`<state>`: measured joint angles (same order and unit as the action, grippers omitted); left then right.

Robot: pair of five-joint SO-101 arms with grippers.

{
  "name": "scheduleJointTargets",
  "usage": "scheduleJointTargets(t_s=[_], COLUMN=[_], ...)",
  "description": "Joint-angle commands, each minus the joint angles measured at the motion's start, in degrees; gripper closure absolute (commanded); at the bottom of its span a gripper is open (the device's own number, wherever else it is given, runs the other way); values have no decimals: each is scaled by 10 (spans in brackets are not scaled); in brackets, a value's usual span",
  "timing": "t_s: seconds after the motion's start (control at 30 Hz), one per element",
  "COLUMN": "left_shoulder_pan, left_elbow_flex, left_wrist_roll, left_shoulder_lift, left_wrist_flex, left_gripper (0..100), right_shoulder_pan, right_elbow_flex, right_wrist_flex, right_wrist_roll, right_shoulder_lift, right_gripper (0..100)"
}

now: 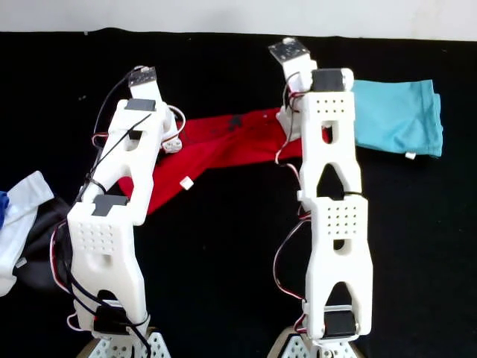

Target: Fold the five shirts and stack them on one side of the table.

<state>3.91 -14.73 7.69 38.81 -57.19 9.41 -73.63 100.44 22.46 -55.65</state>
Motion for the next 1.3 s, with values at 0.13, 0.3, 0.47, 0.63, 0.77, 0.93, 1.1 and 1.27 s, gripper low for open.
scheduleJointTargets(t_s=[0.13,0.3,0.47,0.63,0.77,0.93,1.1,1.27], left_shoulder_pan=[-5,-5,-5,-5,-5,-5,-5,-5], left_elbow_flex=[-10,-10,-10,-10,-10,-10,-10,-10], left_wrist_roll=[-4,-4,-4,-4,-4,-4,-4,-4], left_shoulder_lift=[3,3,3,3,3,3,3,3], left_wrist_flex=[0,0,0,0,0,0,0,0], left_gripper=[992,992,992,992,992,992,992,992], right_shoulder_pan=[-6,-29,-46,-51,-50,-43,-22,-17], right_elbow_flex=[-1,-20,-128,-138,-51,169,424,599], right_wrist_flex=[-32,-49,3,7,7,7,2,-46], right_wrist_roll=[9,9,27,51,51,55,112,164], right_shoulder_lift=[-56,-69,-44,7,62,175,284,350], right_gripper=[921,992,994,993,993,993,993,982])
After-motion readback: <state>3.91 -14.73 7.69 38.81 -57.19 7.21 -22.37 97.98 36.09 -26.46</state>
